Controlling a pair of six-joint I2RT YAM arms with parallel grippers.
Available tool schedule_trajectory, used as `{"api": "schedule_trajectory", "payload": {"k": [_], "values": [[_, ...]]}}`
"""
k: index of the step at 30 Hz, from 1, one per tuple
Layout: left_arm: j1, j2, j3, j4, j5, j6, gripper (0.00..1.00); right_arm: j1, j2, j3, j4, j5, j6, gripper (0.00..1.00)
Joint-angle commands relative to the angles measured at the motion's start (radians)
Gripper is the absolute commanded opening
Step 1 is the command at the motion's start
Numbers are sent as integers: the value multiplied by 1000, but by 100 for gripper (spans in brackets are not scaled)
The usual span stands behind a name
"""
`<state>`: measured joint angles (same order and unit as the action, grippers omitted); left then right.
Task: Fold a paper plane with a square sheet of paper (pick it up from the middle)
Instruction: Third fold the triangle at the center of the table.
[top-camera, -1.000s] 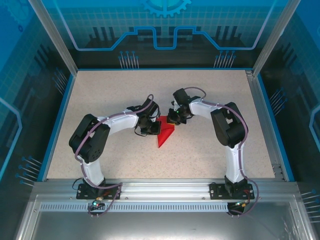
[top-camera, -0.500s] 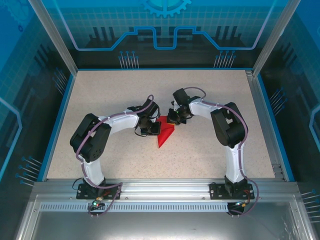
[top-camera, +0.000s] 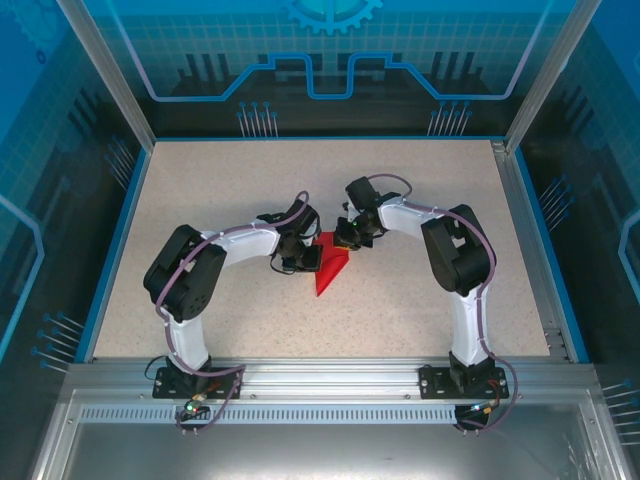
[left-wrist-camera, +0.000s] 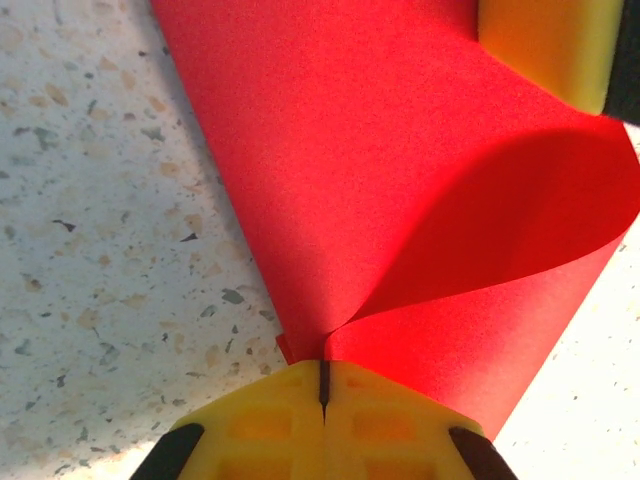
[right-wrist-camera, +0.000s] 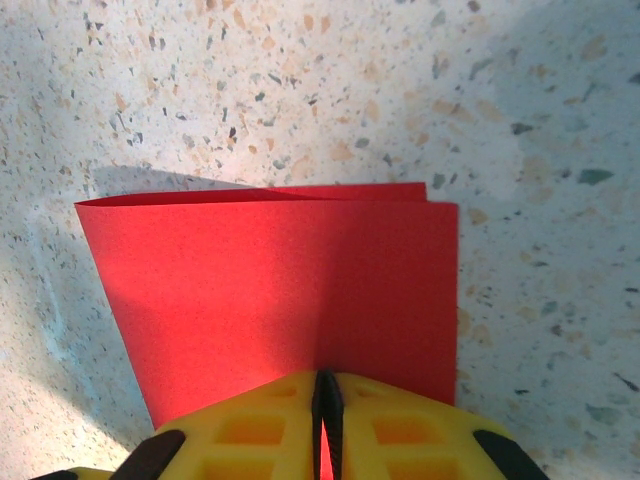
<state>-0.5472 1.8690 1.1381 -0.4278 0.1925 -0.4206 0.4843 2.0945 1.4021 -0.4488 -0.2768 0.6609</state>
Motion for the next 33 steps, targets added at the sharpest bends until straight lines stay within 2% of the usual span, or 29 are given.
{"api": "schedule_trajectory", "payload": {"k": [1, 20, 25, 30, 33], "values": [[9, -43, -2, 15, 20, -17, 1, 18, 24, -40, -91, 37, -2, 14], [9, 52, -23, 1, 7, -23, 0, 16, -4, -23, -90, 13, 2, 17], [9, 50, -25, 3, 9, -22, 0, -6, -110, -29, -80, 16, 14, 19], [10, 51, -21, 4, 13, -22, 0, -27, -267, -144, -12, 40, 58, 22], [8, 52, -23, 7, 16, -25, 0, -23, -363, -279, 97, 14, 104, 16]]}}
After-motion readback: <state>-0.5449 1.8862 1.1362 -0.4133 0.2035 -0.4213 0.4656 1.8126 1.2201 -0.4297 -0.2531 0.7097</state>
